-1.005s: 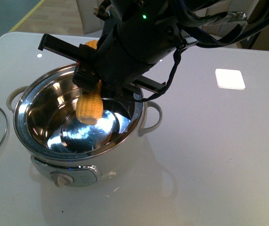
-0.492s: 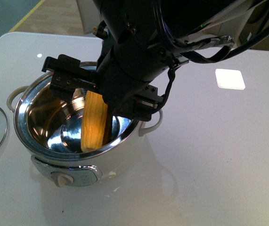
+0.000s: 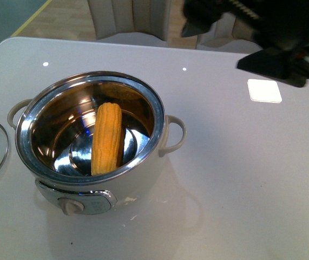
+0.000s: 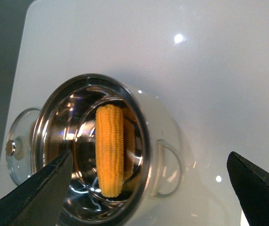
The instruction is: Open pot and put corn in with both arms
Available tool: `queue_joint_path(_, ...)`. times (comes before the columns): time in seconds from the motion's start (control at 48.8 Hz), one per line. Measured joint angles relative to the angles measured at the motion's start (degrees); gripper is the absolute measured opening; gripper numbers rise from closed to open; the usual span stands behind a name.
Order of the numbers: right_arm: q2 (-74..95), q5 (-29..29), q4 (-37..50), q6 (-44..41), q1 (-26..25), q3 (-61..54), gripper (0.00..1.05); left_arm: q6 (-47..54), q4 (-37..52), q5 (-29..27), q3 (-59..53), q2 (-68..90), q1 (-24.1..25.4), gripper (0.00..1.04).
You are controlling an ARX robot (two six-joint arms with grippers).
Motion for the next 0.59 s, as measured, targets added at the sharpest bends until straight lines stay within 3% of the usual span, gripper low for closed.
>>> queue_joint_path(0.103,-7.8,-0.4,0.6,-0.8,-3.9,-6.4,0.96,0.0,0.0,0.0,0.0,0.0,0.0,0.98)
queue_joint_path(0.267,-25.6,-0.9,-1.3,-2.8,-14.5,-18.3,0.96,0.0,0.0,0.0,0.0,0.0,0.0,0.98)
queue_joint_path(0.595,-48.5,-0.9,-6.6,-7.2,-22.9,-30.8,0.96,0.0,0.0,0.0,0.0,0.0,0.0,0.98)
